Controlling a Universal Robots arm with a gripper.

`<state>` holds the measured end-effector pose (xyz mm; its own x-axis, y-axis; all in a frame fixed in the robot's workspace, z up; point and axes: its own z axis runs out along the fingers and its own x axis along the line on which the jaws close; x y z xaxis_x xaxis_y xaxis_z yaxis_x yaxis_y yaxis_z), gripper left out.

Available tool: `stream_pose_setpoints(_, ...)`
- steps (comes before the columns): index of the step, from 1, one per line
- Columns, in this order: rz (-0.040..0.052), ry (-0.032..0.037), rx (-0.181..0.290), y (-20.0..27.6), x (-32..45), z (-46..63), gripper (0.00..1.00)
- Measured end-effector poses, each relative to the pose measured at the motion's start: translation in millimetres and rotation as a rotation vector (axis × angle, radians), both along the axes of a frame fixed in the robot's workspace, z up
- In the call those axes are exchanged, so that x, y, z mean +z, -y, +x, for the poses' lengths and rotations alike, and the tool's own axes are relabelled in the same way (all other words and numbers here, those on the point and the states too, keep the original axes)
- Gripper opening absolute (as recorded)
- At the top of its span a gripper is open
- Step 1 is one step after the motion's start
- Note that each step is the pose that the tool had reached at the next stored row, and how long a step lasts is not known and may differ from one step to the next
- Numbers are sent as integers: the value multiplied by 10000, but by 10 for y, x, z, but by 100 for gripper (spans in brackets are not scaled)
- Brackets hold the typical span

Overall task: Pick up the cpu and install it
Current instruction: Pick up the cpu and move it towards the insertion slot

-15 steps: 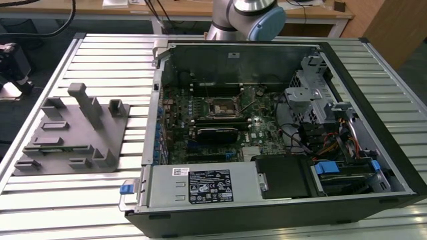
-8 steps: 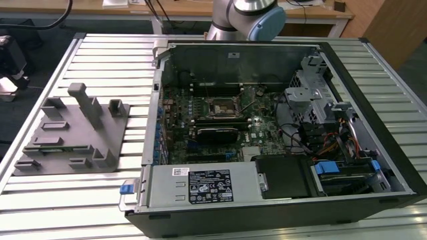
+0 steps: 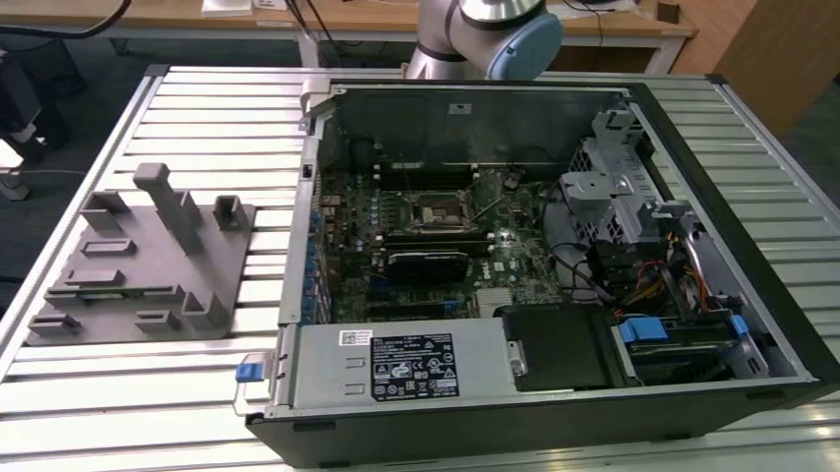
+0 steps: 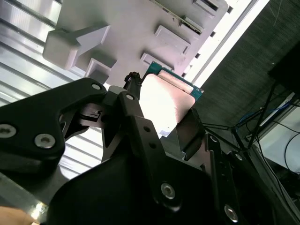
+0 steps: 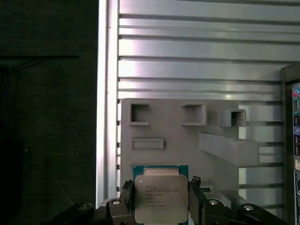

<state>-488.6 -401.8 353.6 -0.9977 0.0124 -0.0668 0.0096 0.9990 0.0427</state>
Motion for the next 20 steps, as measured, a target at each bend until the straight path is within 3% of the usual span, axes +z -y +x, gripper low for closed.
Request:
stream_pose_setpoints(15,-1,166,1,-3,337,-9,55)
stream_pose_setpoints(20,0,190,0,-3,356,-11,55)
